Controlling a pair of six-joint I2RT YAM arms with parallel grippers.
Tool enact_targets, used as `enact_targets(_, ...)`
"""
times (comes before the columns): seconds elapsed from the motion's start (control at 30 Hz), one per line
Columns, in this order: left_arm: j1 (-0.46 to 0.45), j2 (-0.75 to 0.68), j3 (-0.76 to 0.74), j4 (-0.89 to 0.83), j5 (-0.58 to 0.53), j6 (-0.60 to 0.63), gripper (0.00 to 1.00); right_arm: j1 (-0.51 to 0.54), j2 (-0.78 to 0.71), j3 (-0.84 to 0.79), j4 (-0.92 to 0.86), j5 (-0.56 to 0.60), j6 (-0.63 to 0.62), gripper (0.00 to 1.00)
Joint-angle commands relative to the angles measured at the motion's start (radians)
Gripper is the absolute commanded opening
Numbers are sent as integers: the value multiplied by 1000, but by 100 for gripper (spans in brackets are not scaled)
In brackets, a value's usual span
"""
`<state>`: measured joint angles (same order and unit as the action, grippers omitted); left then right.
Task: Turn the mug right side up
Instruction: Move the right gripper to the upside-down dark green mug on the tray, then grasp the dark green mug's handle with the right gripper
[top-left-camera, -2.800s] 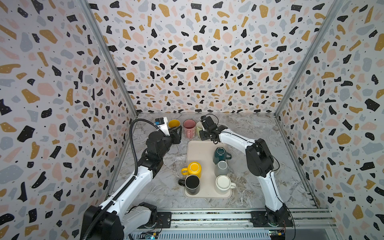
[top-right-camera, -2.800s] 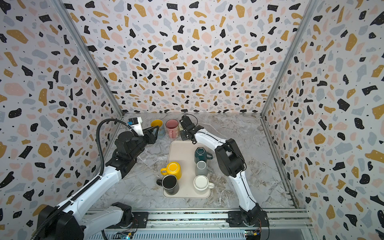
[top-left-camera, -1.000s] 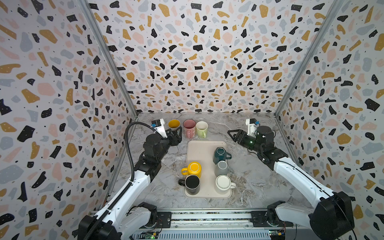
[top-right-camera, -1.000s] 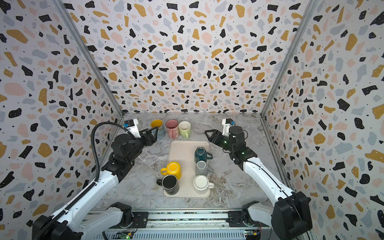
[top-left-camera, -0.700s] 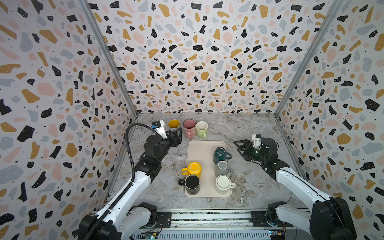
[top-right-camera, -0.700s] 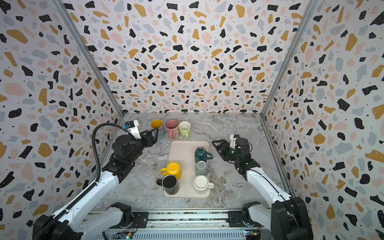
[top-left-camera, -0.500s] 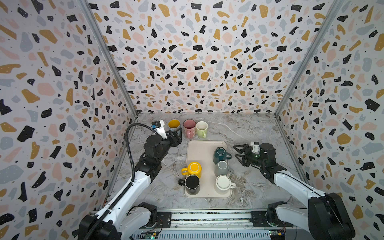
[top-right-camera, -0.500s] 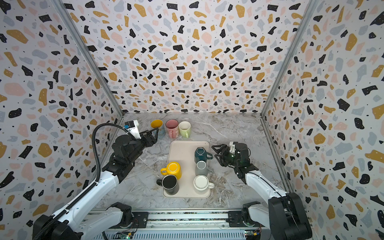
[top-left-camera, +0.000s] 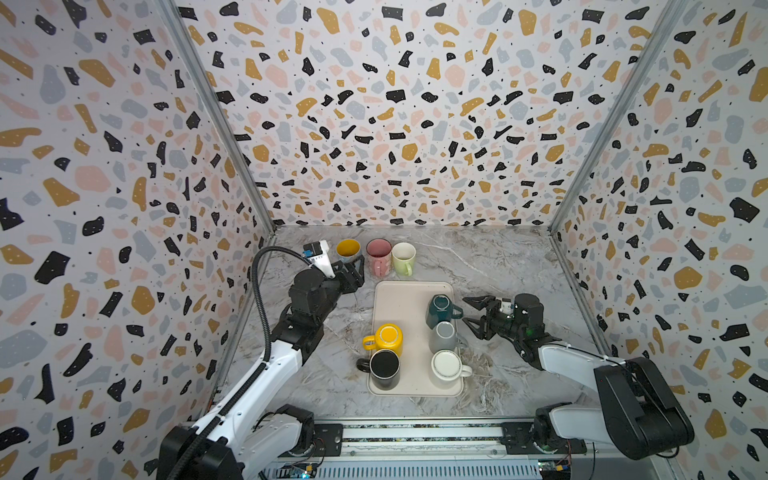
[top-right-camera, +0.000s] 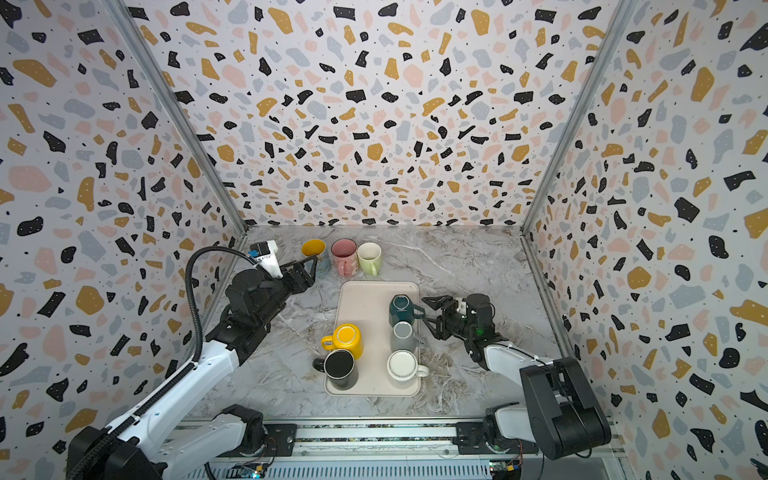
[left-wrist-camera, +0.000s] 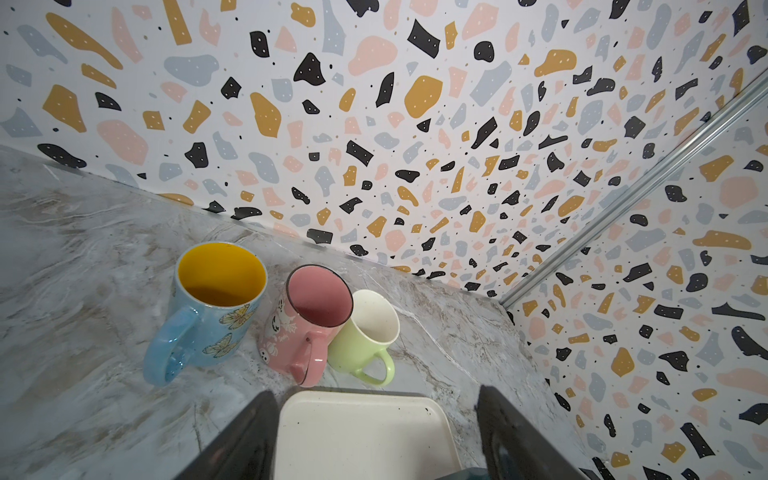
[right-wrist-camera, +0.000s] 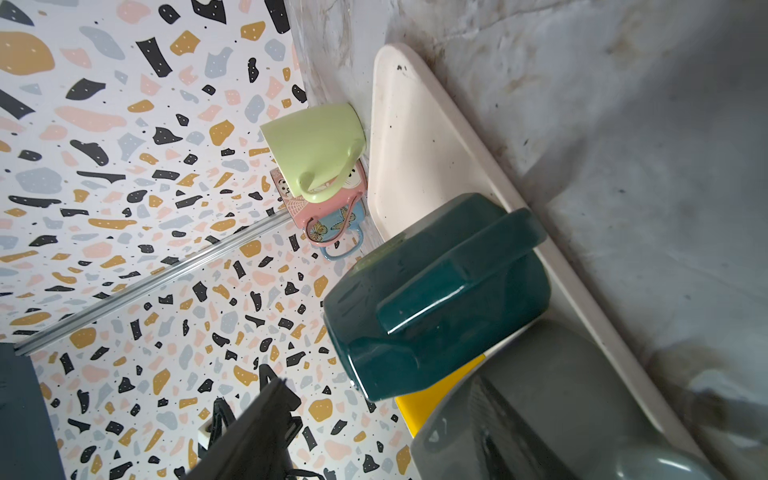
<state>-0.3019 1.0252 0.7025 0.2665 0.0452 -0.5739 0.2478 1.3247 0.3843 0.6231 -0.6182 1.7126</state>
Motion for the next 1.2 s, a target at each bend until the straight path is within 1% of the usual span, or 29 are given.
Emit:
enact_targets(0.0, 6, 2, -5, 56, -5, -9, 76, -3, 32, -8, 95, -12, 78, 70)
enact_targets(0.17, 6, 12, 0, 56, -6, -7, 77, -4, 95, -9, 176, -20, 134, 69)
enact_targets(0.63, 6, 47, 20, 65, 2, -11, 77, -4, 250, -8, 345, -19, 225, 61)
enact_targets(0.83, 6, 50, 16, 64, 2, -5, 77, -1, 281, -3, 368, 13, 255, 54)
enact_targets(0.97, 6, 50, 17, 64, -2, -1, 77, 2, 308, 14, 380, 17, 267, 52)
enact_targets(1.17, 6, 49, 17, 62, -5, 8, 78, 21, 372, 30, 455, 24, 308, 48)
